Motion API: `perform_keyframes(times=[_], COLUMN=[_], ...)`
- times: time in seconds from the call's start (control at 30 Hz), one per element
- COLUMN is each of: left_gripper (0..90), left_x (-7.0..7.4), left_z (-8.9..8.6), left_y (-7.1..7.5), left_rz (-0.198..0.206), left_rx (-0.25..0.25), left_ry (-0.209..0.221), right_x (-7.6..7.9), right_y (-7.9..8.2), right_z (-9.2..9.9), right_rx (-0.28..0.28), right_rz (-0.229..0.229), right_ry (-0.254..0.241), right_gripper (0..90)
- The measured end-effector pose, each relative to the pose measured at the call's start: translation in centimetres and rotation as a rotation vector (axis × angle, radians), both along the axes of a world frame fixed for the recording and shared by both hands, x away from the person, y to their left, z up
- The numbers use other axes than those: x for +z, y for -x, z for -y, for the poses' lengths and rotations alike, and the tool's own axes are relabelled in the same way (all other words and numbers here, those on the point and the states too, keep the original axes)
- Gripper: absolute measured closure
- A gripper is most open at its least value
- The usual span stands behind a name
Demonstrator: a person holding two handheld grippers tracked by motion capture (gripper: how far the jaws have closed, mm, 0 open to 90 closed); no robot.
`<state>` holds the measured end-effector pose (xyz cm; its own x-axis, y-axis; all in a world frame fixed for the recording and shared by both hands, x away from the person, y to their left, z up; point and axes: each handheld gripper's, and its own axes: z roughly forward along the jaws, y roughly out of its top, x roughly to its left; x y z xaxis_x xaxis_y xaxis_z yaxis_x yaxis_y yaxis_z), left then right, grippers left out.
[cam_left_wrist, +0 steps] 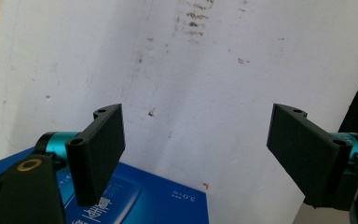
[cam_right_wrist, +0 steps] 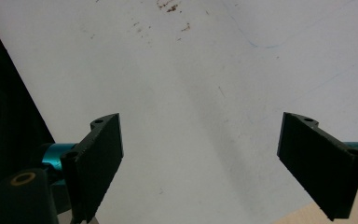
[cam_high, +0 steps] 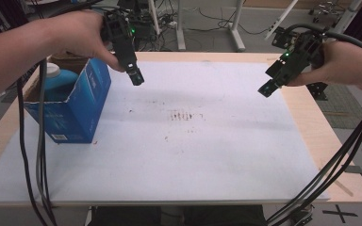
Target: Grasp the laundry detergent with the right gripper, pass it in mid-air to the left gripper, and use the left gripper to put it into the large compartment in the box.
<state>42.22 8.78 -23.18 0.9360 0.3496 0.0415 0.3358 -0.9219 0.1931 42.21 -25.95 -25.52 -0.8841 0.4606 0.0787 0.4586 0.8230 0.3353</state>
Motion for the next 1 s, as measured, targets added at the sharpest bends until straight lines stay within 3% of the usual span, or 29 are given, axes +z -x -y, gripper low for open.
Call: perform_keyframes(times=[1.0], left_gripper=[19.3], left_x=[-0.05], left_z=[-0.77], left_y=[0.12], left_rz=[-0.008], left_rx=[0.026], left_ry=[-0.007], right_x=[0.14], right_y=[-0.14], right_z=[-0.51], right_rx=[0.012], right_rz=[-0.002], right_ry=[0.006], right_gripper=[13.5])
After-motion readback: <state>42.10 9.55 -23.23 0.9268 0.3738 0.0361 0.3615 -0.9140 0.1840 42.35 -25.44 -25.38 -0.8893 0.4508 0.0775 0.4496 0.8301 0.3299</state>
